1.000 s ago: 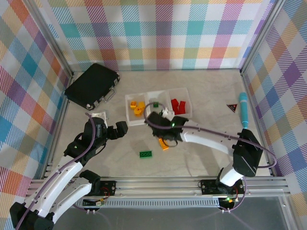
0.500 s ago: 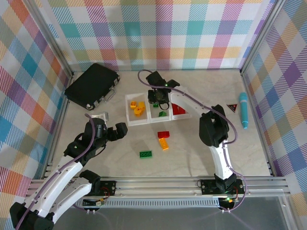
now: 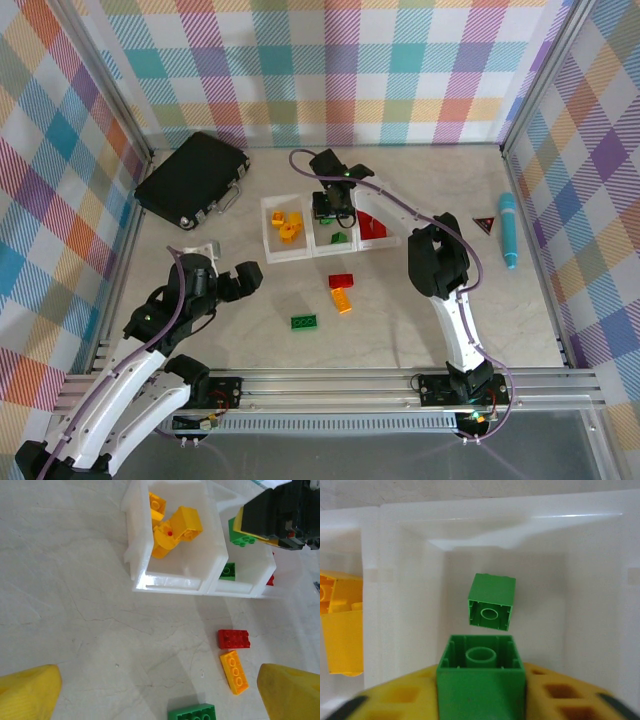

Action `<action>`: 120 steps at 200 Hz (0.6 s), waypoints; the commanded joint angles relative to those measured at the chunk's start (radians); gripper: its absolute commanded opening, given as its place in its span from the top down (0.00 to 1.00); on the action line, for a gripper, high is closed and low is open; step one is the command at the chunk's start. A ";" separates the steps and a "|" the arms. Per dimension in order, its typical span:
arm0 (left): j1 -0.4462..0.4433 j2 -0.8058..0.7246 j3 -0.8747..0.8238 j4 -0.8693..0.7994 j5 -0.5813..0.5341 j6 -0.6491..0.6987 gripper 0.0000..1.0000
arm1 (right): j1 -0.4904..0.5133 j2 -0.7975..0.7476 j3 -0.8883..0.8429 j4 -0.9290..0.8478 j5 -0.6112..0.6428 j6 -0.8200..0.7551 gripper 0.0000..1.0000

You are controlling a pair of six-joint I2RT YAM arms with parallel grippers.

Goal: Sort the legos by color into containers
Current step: Place the lego in the container.

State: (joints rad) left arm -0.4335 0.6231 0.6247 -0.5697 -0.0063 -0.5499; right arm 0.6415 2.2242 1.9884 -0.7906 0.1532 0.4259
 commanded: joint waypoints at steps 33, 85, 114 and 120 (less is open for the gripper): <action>-0.034 -0.014 -0.030 -0.033 0.108 -0.042 0.00 | -0.005 -0.162 -0.100 0.030 -0.027 -0.058 0.26; -0.208 0.071 -0.043 -0.025 0.035 -0.122 0.00 | 0.001 -0.449 -0.412 0.129 -0.114 -0.017 0.24; -0.322 0.140 -0.075 -0.008 -0.006 -0.229 0.00 | 0.010 -0.646 -0.643 0.181 -0.137 0.014 0.24; -0.345 0.153 -0.083 0.001 -0.013 -0.252 0.00 | 0.011 -0.686 -0.687 0.190 -0.144 0.017 0.24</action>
State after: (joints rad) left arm -0.7040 0.7391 0.5785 -0.5777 0.0250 -0.6903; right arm 0.6430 1.6527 1.4422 -0.6514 0.0532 0.4091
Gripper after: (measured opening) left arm 0.997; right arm 0.762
